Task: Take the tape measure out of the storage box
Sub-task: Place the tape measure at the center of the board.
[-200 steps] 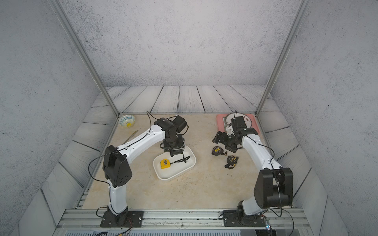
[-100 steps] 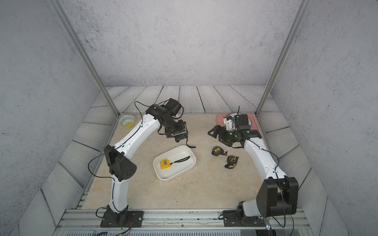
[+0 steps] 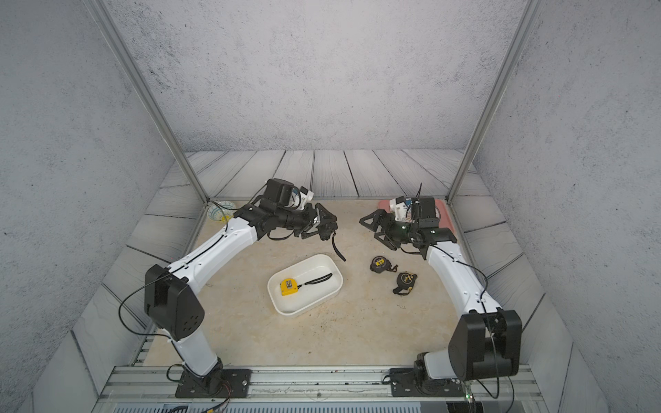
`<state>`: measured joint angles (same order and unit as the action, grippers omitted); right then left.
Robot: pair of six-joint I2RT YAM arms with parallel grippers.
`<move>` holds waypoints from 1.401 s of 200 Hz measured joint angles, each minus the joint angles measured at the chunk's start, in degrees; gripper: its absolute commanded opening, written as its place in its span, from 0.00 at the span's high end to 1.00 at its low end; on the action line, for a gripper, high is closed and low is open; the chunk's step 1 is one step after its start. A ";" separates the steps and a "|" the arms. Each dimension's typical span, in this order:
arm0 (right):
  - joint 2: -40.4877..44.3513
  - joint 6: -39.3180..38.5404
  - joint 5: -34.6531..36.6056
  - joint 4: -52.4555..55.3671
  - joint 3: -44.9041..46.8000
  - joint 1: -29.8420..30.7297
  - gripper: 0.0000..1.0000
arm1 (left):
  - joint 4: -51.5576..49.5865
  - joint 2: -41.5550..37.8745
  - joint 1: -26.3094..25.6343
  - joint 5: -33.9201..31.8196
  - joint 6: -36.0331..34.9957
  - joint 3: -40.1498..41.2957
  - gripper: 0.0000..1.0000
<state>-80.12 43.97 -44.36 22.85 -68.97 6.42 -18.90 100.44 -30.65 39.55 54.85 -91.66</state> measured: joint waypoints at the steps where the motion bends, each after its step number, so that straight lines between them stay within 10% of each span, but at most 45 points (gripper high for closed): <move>1: 0.02 0.00 0.00 0.00 0.00 0.00 0.05 | 0.92 -0.02 0.13 0.20 0.37 0.33 1.00; 169: 1.86 -4.72 0.85 -1.75 -0.79 0.07 0.05 | 38.84 5.57 1.60 2.91 52.24 6.43 1.00; 280: 3.87 -22.67 6.49 1.18 -7.69 6.58 0.08 | 34.75 5.57 -0.13 3.98 60.59 6.40 1.00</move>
<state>-76.25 21.30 -37.87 24.03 -76.66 12.99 15.86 106.02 -30.79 43.53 115.44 -85.25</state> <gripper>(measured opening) 0.926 0.734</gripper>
